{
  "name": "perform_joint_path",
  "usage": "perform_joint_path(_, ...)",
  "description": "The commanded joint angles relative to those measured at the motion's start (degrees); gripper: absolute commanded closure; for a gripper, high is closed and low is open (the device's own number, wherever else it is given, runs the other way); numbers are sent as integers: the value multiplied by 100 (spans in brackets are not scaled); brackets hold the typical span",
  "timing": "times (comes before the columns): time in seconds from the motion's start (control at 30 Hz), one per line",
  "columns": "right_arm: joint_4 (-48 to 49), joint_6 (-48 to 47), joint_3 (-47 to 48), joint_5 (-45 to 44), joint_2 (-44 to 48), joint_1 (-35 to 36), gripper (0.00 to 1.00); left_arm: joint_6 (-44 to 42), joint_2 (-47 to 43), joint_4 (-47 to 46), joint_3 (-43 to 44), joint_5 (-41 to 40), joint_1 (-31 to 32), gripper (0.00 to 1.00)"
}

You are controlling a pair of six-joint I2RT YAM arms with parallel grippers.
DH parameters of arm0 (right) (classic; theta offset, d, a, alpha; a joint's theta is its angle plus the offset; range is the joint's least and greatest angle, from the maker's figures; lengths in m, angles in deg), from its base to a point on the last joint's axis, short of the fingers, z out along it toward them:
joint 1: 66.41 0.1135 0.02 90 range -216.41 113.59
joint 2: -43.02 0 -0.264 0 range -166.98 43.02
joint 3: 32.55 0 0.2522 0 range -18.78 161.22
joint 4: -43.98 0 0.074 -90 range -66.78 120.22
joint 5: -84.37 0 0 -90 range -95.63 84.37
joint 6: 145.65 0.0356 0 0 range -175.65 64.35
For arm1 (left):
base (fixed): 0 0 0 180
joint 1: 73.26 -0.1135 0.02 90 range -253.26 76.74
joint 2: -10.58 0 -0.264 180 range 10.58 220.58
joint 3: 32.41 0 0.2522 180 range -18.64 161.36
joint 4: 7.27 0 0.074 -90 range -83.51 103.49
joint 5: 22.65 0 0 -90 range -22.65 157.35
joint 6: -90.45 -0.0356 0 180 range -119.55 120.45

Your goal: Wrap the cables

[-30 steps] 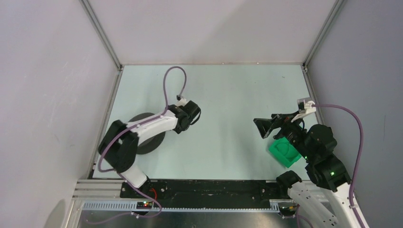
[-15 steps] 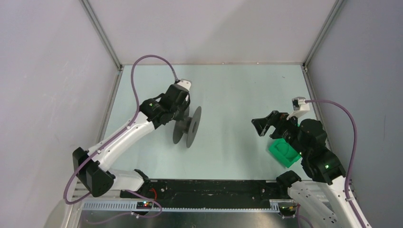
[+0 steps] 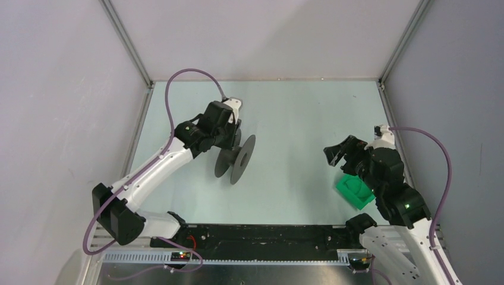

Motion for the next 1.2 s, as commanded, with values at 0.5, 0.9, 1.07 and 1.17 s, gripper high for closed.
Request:
perform_joint_path(0.5,-1510,175,-302,473,-862,-3237,46,-321,-764,-229,-813,-61,-122,53)
perform_joint_path(0.9,-972,1195,-1043,920,-1253,-4471,54,-85,-1398,-548,-1092,-110,-155,49)
perform_joint_path(1.07,-941,1756,-1233,661,-1330,-4787,53,-66,-1446,-565,-1173,-20,-158,48)
perform_joint_path(1.17,-771,2118,-1362,655,-1371,-5030,51,-95,-1493,-569,-1178,84,-153,48)
